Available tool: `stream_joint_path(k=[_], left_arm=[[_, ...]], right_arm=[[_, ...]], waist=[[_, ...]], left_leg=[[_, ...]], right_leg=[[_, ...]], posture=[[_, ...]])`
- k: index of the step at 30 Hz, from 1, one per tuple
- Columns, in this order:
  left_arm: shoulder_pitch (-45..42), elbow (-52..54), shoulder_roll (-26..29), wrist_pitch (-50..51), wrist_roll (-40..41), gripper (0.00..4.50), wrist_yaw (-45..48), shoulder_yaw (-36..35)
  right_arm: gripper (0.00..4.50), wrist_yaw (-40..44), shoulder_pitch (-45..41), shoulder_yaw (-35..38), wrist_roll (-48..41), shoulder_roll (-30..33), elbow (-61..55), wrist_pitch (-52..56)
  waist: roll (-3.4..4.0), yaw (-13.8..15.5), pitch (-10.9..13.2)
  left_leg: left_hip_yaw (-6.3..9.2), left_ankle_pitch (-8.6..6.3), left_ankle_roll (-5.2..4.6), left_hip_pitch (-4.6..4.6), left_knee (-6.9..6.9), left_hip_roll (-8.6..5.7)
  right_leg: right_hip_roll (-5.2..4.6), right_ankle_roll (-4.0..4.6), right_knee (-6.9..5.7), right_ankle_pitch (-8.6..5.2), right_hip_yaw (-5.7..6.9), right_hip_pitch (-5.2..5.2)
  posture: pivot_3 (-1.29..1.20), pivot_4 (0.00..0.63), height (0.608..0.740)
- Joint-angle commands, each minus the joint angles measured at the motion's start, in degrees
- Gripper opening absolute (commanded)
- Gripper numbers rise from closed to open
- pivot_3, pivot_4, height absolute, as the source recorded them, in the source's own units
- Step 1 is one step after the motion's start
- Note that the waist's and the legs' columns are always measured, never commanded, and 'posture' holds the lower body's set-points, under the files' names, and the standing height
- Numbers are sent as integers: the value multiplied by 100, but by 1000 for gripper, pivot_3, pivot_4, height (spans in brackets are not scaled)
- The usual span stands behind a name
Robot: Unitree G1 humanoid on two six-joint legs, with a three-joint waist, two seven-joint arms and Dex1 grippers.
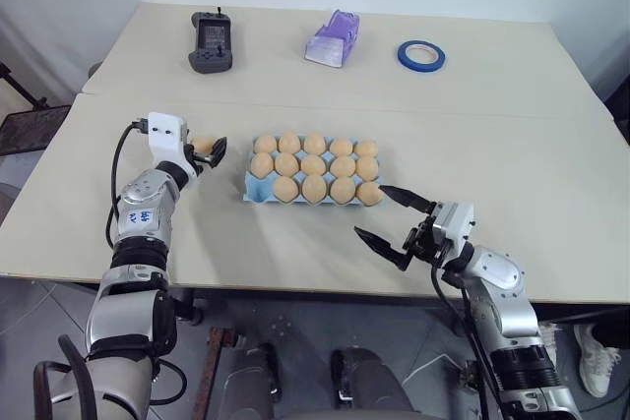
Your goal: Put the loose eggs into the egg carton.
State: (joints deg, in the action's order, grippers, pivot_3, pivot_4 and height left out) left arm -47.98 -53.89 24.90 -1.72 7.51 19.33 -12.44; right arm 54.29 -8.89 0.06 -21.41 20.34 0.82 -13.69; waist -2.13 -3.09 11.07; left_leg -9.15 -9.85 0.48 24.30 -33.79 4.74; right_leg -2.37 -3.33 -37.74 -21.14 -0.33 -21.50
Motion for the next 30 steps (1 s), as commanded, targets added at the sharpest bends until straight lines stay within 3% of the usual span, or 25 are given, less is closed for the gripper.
stream_joint_path(k=[1, 4, 11, 16, 19, 23, 30], left_arm=[[-259, -300, 40, -170, -64, 4480, 115, 51], [-335, -528, 37, -277, -56, 4300, 169, 27], [-223, -559, 117, -383, 3, 2472, 290, -54], [336, 384, 218, -625, 455, 2435, 1252, -209], [1132, 1915, 444, -339, 1006, 2435, 2534, -109], [1806, 3473, 701, 94, 1381, 2435, 3494, 210], [1910, 3891, 652, 630, 1219, 2435, 3627, 675]], right_arm=[[4500, -136, 83, 87, -20, 22, -318, -97], [4500, -171, 91, 86, -27, 41, -330, -92], [4500, -172, 31, 59, -25, 42, -268, -101], [4500, -143, 23, 32, -26, 51, -260, -78], [4500, -108, 32, 40, -46, 80, -255, -61], [4500, -12, -3, -1, -76, 123, -204, 3], [4500, 112, -123, -72, -88, 124, -170, 92]], waist=[[-3, 4, 1], [-3, 0, 2], [-3, 2, 2], [-3, -17, 2], [-3, -32, 2], [-3, -3, 2], [-1, -9, 1]], left_leg=[[0, 0, 0, 0, -1, 0], [0, -1, 2, 0, -5, 0], [2, -1, 1, 0, -5, 0], [0, -1, 2, 0, -4, 2], [-4, -1, 6, 0, 1, 7], [-3, 1, 12, -2, 4, 9], [2, -11, -20, -10, -4, -3]], right_leg=[[0, 0, 0, 0, 1, 0], [-1, 0, -5, 0, 1, 0], [0, 0, -9, 0, 2, 0], [1, 0, -9, 0, 2, 0], [4, 1, -9, 0, 1, -1], [3, 4, -11, -1, 1, 0], [-18, 5, -9, 7, 1, 14]], posture=[[0, 150, 740], [0, 150, 740], [0, 150, 740], [0, 150, 740], [0, 150, 740], [0, 150, 740], [0, 150, 740]])
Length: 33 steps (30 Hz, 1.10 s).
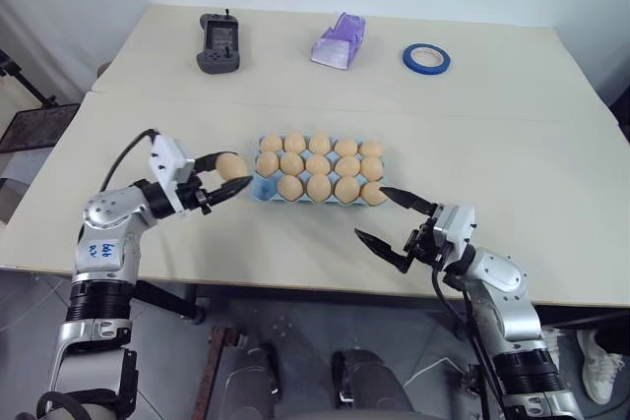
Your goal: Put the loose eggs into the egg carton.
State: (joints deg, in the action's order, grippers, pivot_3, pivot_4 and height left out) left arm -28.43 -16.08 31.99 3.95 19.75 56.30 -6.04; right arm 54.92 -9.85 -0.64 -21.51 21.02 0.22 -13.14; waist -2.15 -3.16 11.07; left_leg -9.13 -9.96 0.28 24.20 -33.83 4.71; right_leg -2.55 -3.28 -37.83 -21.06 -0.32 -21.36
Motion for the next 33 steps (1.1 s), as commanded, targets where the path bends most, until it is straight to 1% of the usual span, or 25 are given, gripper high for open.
stream_joint_path(k=[1, 7, 9, 10, 13, 14, 16, 18, 21, 22, 25, 28, 33], left_arm=[[-97, -4, -114, -23, -85, 2435, -67, 112], [-305, -475, -282, -124, -300, 2435, -197, 240], [-297, -527, -269, -122, -289, 3140, -185, 209], [-284, -531, -260, -114, -288, 3365, -180, 203], [-191, -469, -264, -172, -258, 4362, -199, 141], [-119, -406, -253, -201, -239, 4454, -201, 108], [4, -280, -219, -224, -207, 4454, -175, 71], [239, -27, -64, -223, -163, 4454, -110, -27], [764, 361, 368, -160, -9, 4454, 104, -322], [948, 457, 528, 7, 33, 4454, 145, -392], [1489, 779, 874, 106, 35, 4454, 312, -476], [1876, 1121, 947, 48, 9, 4454, 212, -587], [2147, 1177, 824, -314, -49, 4454, -23, -720]], right_arm=[[4500, 58, -29, -19, -68, 59, -121, 47], [4500, 57, -8, 91, -65, 223, -202, 80], [4500, 21, -2, 112, -82, 243, -221, 75], [4500, 10, 2, 113, -83, 245, -227, 70], [4500, -24, 20, 103, -75, 232, -261, 68], [4500, -42, 31, 96, -71, 222, -280, 69], [4500, -61, 53, 85, -68, 217, -309, 68], [4500, -76, 81, 87, -77, 224, -339, 76], [4500, -25, 112, 145, -117, 327, -341, 115], [4500, 9, 125, 177, -141, 376, -328, 128], [4500, 126, 169, 277, -192, 567, -268, 159], [4500, 218, 226, 412, -271, 744, -202, 188], [4500, 338, 186, 520, -304, 861, -48, 162]], waist=[[0, -4, 0], [0, -6, 0], [0, -8, 0], [0, -8, 0], [0, -5, 0], [0, -7, 0], [0, -13, 0], [0, -18, 0], [0, -49, 0], [0, -46, 0], [1, -44, 1], [2, -16, 1], [2, -12, 1]], left_leg=[[1, 0, -1, 0, 0, 0], [6, 1, -3, 6, 8, 5], [6, 1, -3, 6, 7, 6], [6, 1, -3, 6, 7, 6], [6, 1, -3, 6, 3, 6], [7, 1, -3, 6, 2, 6], [6, 1, -3, 5, 2, 7], [6, 1, -3, 5, 3, 7], [7, 1, -2, 5, 12, 10], [6, 1, -1, 5, 15, 11], [9, 0, 1, 2, 20, 10], [10, -1, 2, 2, 28, 5], [15, -2, 2, 3, 40, 2]], right_leg=[[-1, 0, 0, 0, 0, 0], [9, 7, -1, -5, 2, -12], [11, 7, 0, -5, 2, -12], [11, 7, -1, -5, 2, -12], [11, 7, -3, -5, 2, -11], [11, 7, -3, -5, 2, -10], [10, 7, -3, -5, 1, -10], [10, 7, -3, -5, 2, -10], [11, 8, -1, -6, 1, -12], [11, 11, -1, -7, 1, -13], [7, 17, 0, -11, 3, -13], [-8, 19, 10, -12, 4, -9], [-15, 26, 21, -15, 7, -11]], posture=[[0, 150, 740], [0, 150, 740], [0, 150, 740], [0, 150, 740], [0, 150, 740], [0, 150, 740], [0, 150, 740], [0, 150, 740], [0, 150, 740], [0, 150, 740], [0, 150, 740], [0, 150, 740], [0, 150, 740]])
